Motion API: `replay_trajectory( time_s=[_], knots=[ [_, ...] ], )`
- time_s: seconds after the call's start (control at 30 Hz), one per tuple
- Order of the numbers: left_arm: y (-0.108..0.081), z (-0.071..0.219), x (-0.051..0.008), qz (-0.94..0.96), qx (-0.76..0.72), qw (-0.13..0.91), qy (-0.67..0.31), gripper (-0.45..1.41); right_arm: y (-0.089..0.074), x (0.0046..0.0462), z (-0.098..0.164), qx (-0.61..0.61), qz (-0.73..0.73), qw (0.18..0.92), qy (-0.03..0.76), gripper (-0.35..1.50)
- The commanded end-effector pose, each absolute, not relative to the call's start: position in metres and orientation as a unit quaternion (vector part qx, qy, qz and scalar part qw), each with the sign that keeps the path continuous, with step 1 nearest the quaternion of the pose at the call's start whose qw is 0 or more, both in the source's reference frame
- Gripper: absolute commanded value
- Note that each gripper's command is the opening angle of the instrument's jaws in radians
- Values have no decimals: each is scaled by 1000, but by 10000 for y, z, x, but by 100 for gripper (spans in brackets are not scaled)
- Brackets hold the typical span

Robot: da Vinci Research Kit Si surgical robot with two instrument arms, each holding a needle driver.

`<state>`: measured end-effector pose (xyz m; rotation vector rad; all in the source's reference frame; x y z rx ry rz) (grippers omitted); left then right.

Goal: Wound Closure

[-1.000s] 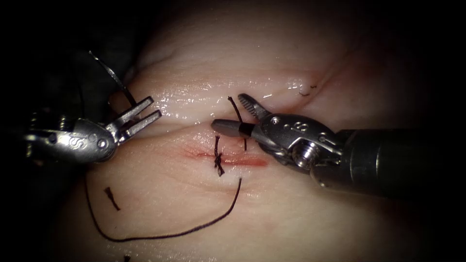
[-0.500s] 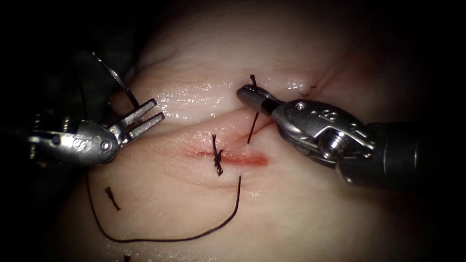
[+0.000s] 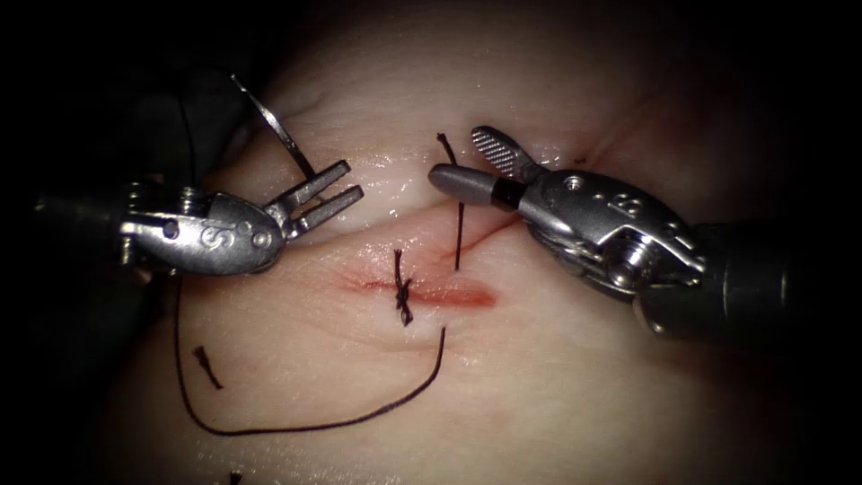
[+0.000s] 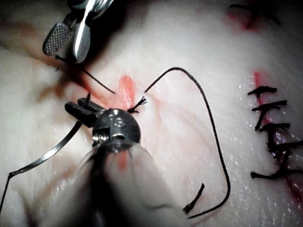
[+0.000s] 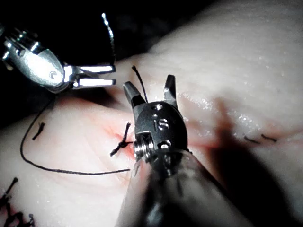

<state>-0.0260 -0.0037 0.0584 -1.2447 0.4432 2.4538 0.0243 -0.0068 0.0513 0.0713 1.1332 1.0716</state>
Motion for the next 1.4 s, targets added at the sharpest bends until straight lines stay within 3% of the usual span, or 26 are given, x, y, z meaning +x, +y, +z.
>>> replay_trajectory(
  time_s=[0.03, 0.4, 0.43, 0.5, 0.57, 0.63, 0.67, 0.7, 0.77, 1.2, 1.3, 1.4],
  knots=[
    [-36, 593, -272, 867, -441, 176, 154, -45, -75, 246, 514, 36, 481, 707, 517, 146],
    [-4, 652, -322, 881, -427, 160, 127, -42, -105, 195, 455, 41, 436, 695, 570, 148],
    [-3, 657, -325, 881, -425, 164, 125, 0, -107, 193, 452, 40, 436, 694, 572, 148],
    [-4, 667, -331, 879, -426, 175, 124, 49, -108, 192, 451, 39, 434, 695, 572, 148],
    [-10, 674, -334, 877, -425, 191, 119, 84, -109, 193, 454, 35, 431, 697, 572, 148],
    [-13, 673, -333, 880, -419, 198, 104, 99, -108, 194, 459, 33, 431, 697, 572, 148],
    [-15, 668, -329, 886, -410, 198, 87, 123, -109, 196, 464, 30, 431, 697, 572, 148],
    [-16, 665, -326, 889, -406, 197, 78, 131, -110, 197, 466, 30, 430, 699, 571, 148],
    [-17, 654, -312, 894, -396, 200, 58, 138, -113, 201, 473, 32, 425, 707, 564, 148],
    [-2, 600, -186, 911, -327, 244, 62, 131, -119, 215, 478, 34, 419, 721, 550, 148],
    [13, 605, -169, 906, -314, 270, 87, 111, -121, 221, 480, 34, 415, 726, 547, 148],
    [22, 613, -163, 894, -313, 308, 82, 108, -124, 225, 481, 34, 414, 729, 545, 148]
  ],
)
